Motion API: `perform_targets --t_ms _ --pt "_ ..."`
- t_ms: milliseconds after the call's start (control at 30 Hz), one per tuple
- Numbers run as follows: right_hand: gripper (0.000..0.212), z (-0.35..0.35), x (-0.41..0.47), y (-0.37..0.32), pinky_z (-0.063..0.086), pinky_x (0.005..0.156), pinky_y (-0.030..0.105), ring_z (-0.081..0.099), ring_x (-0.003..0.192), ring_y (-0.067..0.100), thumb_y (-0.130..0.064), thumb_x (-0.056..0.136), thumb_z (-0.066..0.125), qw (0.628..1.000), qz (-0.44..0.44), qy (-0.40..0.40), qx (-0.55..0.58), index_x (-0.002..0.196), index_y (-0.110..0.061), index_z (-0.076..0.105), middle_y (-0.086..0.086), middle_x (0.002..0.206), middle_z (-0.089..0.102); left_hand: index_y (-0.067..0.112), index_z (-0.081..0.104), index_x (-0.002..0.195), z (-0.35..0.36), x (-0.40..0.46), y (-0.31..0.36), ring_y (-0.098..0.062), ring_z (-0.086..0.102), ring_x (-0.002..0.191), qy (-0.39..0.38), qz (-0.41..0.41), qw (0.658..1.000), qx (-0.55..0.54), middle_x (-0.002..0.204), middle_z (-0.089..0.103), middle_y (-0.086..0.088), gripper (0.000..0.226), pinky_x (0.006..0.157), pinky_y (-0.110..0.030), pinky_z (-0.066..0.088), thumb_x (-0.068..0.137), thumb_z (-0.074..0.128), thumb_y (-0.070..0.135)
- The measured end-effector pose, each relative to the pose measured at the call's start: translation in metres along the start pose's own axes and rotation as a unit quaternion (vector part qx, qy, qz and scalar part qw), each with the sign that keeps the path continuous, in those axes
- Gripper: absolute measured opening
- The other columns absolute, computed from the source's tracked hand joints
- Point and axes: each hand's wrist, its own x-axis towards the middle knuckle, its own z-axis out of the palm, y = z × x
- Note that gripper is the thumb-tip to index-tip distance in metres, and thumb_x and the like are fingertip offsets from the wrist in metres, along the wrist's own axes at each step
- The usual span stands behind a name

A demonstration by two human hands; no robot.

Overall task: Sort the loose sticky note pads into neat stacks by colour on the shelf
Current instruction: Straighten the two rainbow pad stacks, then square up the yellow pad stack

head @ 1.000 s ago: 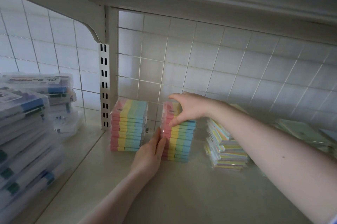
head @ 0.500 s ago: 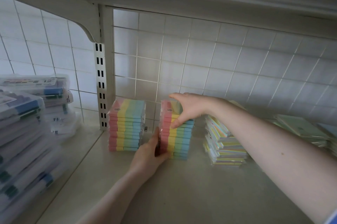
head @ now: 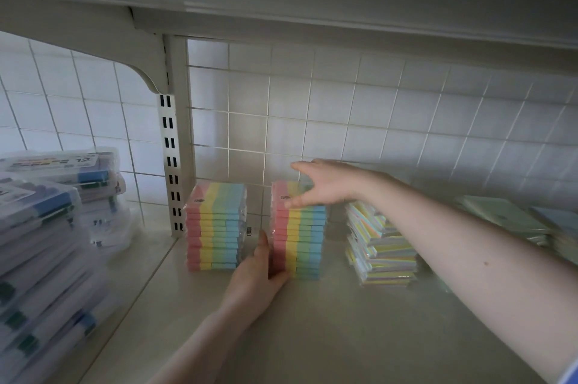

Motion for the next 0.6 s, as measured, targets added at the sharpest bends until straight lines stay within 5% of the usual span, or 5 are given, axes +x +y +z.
perform_targets --t_ms 167,233,333,600 --pt "0.049 -0.019 -0.023 0.015 0.038 0.098 0.033 0.045 0.125 0.027 -0.043 0.095 0.045 0.991 0.044 0.121 -0.019 0.132 -0.012 0.051 0.01 0.137 0.049 0.004 0.01 0.148 -0.006 -0.004 0.014 -0.028 0.049 0.124 -0.041 -0.043 0.994 0.096 0.142 0.043 -0.012 0.089 0.099 -0.039 0.046 0.085 0.058 0.044" --pt "0.035 -0.02 -0.032 0.028 0.041 0.083 0.034 0.053 0.107 0.032 -0.035 0.094 0.045 0.983 0.073 0.167 -0.008 0.104 -0.006 0.063 0.014 0.112 0.06 0.002 0.021 0.144 -0.009 -0.01 0.019 -0.029 0.049 0.122 -0.064 -0.051 0.988 0.134 0.14 0.043 -0.014 0.08 0.097 -0.037 0.046 0.086 0.058 0.042" --pt "0.031 -0.018 -0.046 0.051 0.034 0.064 0.034 0.053 0.083 0.032 -0.029 0.092 0.046 0.968 0.138 0.207 0.021 0.07 -0.007 0.05 0.015 0.081 0.057 0.004 0.032 0.136 -0.012 -0.022 0.023 -0.029 0.052 0.118 -0.084 -0.026 0.981 0.175 0.133 0.047 -0.014 0.066 0.094 -0.036 0.047 0.086 0.059 0.039" --pt "0.042 -0.009 -0.085 0.097 0.026 0.054 0.032 0.042 0.074 0.026 -0.03 0.097 0.039 0.923 0.264 0.221 0.169 0.06 -0.009 0.036 0.009 0.063 0.039 0.013 0.036 0.137 -0.006 -0.044 0.059 -0.028 0.054 0.117 -0.043 0.046 0.981 0.184 0.133 0.051 -0.007 0.068 0.094 -0.036 0.047 0.084 0.06 0.049"
